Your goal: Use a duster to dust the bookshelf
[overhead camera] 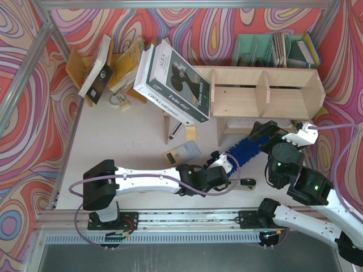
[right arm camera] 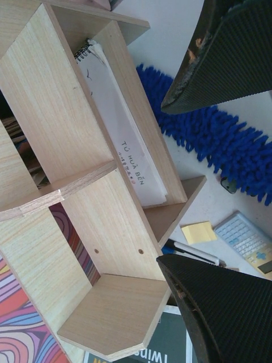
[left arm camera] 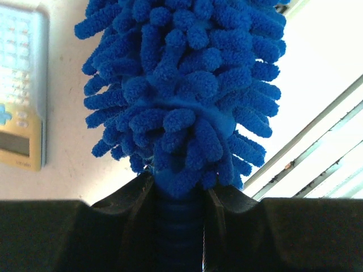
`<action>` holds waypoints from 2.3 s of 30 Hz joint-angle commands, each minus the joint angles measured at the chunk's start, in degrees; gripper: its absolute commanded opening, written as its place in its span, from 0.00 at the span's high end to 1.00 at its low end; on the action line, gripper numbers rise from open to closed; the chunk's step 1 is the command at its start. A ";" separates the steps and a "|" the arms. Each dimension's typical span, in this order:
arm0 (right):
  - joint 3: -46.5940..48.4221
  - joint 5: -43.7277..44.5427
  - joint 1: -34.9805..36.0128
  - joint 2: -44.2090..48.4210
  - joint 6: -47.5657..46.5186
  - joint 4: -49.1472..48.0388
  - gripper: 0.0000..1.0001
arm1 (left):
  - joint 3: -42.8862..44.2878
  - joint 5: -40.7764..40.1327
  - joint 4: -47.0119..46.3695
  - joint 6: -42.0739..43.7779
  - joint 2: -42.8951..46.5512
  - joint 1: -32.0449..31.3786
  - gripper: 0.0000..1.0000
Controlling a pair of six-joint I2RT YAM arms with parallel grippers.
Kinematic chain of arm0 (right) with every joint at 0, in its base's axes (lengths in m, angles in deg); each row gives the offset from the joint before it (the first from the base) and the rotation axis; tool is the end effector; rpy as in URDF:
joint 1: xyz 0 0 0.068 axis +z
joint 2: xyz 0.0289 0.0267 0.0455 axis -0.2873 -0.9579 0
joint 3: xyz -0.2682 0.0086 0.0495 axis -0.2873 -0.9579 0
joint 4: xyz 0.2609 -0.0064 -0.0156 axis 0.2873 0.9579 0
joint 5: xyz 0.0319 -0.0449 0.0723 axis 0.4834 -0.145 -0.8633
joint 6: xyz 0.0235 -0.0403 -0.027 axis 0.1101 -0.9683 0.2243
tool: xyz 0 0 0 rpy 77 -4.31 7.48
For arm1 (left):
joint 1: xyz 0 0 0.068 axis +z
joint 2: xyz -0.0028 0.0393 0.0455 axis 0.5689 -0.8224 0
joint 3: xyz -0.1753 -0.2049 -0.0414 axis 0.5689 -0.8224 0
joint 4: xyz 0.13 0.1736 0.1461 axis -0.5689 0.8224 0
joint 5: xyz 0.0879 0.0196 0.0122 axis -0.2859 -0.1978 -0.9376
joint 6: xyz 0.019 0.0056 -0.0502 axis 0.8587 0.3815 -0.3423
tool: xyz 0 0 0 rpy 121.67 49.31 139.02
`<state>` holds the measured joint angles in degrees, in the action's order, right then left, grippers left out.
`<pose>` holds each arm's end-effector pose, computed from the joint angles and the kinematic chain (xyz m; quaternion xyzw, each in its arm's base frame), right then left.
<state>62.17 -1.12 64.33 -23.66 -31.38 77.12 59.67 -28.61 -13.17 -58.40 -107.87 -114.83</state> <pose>0.0896 0.0515 0.3944 0.2685 0.6791 0.0769 0.6788 0.0741 -0.3605 0.2297 0.4417 0.8336 -0.1225 0.3081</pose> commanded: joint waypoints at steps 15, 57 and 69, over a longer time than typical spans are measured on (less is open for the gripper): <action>1.36 0.34 -0.20 -0.55 0.40 -0.92 0.01 | -13.73 -14.00 2.98 -22.55 17.43 -0.35 1.00; 1.55 0.43 -0.20 0.10 0.32 -0.61 0.01 | -6.41 -4.38 -0.22 -9.53 8.92 0.88 1.00; 1.91 0.25 -0.18 -0.87 -0.53 -1.69 0.01 | -1.96 -5.05 -3.28 -4.61 5.54 0.94 1.00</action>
<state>62.76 -1.73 64.33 -24.25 -31.40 76.73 54.36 -31.12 -11.20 -66.16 -103.45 -113.87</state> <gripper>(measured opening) 0.987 0.343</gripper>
